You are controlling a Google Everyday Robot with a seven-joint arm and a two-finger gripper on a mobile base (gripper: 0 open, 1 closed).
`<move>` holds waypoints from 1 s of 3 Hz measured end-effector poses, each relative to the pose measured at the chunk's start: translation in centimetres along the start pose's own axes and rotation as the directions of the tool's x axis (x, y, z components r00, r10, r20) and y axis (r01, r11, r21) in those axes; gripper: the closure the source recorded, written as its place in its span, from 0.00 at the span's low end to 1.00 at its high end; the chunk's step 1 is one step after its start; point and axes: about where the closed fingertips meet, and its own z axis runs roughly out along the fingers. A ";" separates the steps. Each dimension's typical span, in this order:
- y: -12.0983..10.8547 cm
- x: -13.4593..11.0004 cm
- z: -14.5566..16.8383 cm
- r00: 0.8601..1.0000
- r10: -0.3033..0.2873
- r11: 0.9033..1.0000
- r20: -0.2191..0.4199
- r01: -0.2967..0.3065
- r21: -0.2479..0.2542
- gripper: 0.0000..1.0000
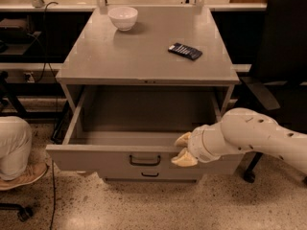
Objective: Open top drawer
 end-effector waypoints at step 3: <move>2.8 0.5 -1.0 0.999 0.052 0.999 -0.005 -0.052 0.013 1.00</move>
Offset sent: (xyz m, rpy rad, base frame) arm -0.1330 -0.0099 -0.0005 0.0433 0.0759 -0.2242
